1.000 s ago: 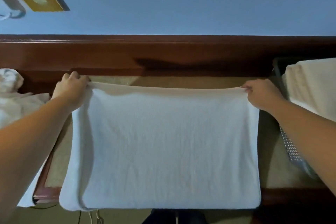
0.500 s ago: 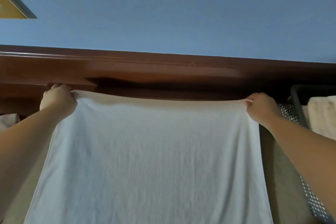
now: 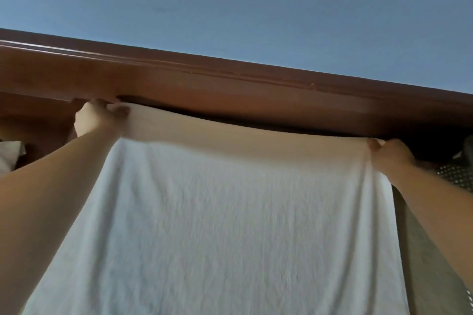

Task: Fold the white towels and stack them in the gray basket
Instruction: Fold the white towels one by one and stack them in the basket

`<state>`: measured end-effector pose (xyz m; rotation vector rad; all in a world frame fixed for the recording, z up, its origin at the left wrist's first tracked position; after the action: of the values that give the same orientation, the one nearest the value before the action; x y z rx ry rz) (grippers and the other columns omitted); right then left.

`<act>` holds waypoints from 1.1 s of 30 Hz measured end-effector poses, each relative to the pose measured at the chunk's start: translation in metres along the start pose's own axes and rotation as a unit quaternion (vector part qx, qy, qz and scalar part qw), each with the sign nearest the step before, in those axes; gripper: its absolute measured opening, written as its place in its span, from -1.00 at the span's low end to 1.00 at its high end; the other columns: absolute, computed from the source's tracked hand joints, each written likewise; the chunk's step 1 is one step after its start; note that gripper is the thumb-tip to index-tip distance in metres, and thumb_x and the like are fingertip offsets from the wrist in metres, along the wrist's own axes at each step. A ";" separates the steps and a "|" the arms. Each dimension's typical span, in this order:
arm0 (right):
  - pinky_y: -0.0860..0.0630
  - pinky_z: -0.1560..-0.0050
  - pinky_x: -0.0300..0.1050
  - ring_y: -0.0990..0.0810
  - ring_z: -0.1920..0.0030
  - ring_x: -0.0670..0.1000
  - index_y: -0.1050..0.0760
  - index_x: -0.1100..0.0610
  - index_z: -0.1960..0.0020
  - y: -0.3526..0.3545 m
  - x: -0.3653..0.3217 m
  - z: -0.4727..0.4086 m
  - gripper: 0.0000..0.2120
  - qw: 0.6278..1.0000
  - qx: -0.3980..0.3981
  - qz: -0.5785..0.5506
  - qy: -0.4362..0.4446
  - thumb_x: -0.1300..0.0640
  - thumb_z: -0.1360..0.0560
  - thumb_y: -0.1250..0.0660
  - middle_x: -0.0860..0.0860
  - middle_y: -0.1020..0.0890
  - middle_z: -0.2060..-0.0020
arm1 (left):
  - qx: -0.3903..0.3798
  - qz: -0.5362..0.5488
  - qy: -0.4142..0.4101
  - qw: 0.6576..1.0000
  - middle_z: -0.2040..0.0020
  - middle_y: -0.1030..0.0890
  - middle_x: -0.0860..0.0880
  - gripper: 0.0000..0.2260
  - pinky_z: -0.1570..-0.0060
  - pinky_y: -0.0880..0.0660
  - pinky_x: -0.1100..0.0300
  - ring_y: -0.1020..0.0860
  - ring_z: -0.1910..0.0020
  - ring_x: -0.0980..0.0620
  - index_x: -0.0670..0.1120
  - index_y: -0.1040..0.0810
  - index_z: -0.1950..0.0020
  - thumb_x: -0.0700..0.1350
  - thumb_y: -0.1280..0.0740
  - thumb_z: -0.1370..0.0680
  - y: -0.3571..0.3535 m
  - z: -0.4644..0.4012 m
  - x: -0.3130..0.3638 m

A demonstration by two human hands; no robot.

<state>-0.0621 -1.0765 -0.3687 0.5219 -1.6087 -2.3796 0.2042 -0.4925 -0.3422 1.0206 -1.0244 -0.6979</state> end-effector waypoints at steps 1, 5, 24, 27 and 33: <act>-0.57 -0.11 0.19 -0.60 -0.13 0.38 -0.45 0.40 -0.30 0.001 0.000 0.005 -0.20 1.000 0.012 0.014 -0.026 -0.37 -0.60 -0.15 0.38 -0.58 -0.14 | -0.011 0.000 0.011 1.000 -0.19 -0.65 -0.25 -0.52 -0.10 -0.55 -0.08 -0.60 -0.21 -0.31 -0.15 -0.60 -0.33 0.14 -0.43 -0.55 0.000 -0.002 -0.001; -0.31 -0.39 0.30 -0.35 -0.38 0.39 -0.35 0.36 -0.41 -0.003 -0.025 0.082 -0.38 0.988 0.155 -0.022 -0.013 -0.08 -0.58 -0.37 0.38 -0.40 -0.35 | -0.080 0.025 0.082 0.993 -0.18 -0.65 -0.23 -0.28 -0.01 -0.58 -0.05 -0.63 -0.12 -0.28 -0.25 -0.55 -0.33 0.30 -0.52 -0.44 0.012 -0.009 -0.020; 0.20 -0.49 0.56 0.14 -0.68 0.12 -0.04 -0.18 -0.65 -0.177 -0.193 0.297 -0.33 0.943 0.017 0.029 0.331 -0.30 -0.58 -0.08 0.02 0.02 -0.69 | -0.347 -0.072 -0.030 0.934 -0.04 -0.68 0.04 -0.65 -0.10 -0.51 0.08 -0.62 -0.04 0.01 0.04 -0.68 -0.05 0.29 -0.45 -0.51 0.060 0.066 -0.155; 0.21 -0.49 0.55 0.15 -0.67 0.12 -0.05 -0.19 -0.64 -0.174 -0.195 0.297 -0.33 0.943 0.014 0.034 0.330 -0.32 -0.58 -0.08 0.03 0.03 -0.69 | -0.427 -0.130 -0.012 0.895 0.00 -0.67 0.09 -0.72 -0.03 -0.48 0.11 -0.59 0.00 0.10 0.07 -0.68 0.00 0.26 -0.48 -0.50 0.079 0.101 -0.198; 0.23 -0.49 0.55 0.19 -0.67 0.11 -0.03 -0.21 -0.63 -0.167 -0.194 0.297 -0.30 0.945 -0.006 0.039 0.325 -0.37 -0.54 -0.06 0.02 0.08 -0.69 | -0.128 0.004 0.116 0.985 -0.03 -0.64 -0.02 -0.89 -0.03 -0.55 -0.02 -0.56 -0.06 -0.11 0.06 -0.62 -0.08 0.04 -0.34 -0.63 0.079 0.176 -0.256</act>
<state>-0.0040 -0.6897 -0.3914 1.0781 -1.2741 -1.8625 -0.0557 -0.3044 -0.3312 0.8498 -0.7154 -0.6663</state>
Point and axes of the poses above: each hand's wrist, its own z-axis away from the middle knuckle, its own y-axis out of the back of the hand, x = y × z, the point moved 2 cm from there along -z, towards the middle knuckle
